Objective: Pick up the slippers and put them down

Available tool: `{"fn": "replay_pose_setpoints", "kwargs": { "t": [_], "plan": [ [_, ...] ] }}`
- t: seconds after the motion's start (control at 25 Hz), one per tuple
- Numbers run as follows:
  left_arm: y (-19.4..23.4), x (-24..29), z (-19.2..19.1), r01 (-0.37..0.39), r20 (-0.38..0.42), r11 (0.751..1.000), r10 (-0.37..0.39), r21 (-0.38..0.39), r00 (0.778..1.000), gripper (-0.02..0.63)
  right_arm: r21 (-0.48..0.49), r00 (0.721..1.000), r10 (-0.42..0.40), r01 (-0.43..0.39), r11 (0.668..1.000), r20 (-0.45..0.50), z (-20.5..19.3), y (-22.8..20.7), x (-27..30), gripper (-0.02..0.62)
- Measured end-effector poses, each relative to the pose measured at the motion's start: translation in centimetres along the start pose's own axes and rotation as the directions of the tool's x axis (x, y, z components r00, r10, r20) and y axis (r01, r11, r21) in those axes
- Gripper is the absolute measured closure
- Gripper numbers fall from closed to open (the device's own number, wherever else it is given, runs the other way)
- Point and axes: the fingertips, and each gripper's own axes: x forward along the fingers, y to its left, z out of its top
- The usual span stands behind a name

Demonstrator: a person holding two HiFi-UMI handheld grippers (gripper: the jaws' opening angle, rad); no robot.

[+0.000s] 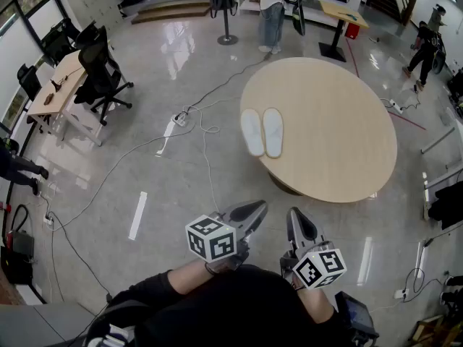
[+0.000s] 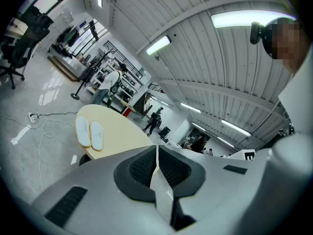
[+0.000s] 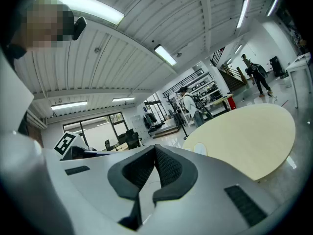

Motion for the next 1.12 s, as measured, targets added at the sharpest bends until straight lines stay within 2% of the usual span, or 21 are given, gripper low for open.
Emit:
{"fn": "replay_pose_setpoints", "kwargs": {
  "t": [0.36,0.52,0.84,1.12],
  "plan": [
    [5.5,-2.0,4.7,0.009,0.027,1.000,-0.008,-0.023,1.000,0.575,-0.030,1.000,-0.019,0.018,0.999,-0.021,-0.3,2.8,6.6,0.580],
    [7.9,-2.0,6.0,0.030,0.021,0.998,-0.029,-0.048,0.999,0.575,-0.009,1.000,-0.027,0.027,1.000,-0.011,-0.4,3.3,9.2,0.578],
    [13.4,-2.0,8.8,0.062,0.005,0.992,-0.062,-0.113,0.998,0.575,0.042,0.992,-0.114,0.117,0.992,-0.058,-1.8,3.2,14.6,0.578],
    [17.6,-0.9,10.4,-0.024,0.037,0.992,0.029,-0.125,0.999,0.575,0.078,0.993,-0.039,0.048,0.996,-0.112,-2.5,1.4,19.8,0.578]
  ]
}}
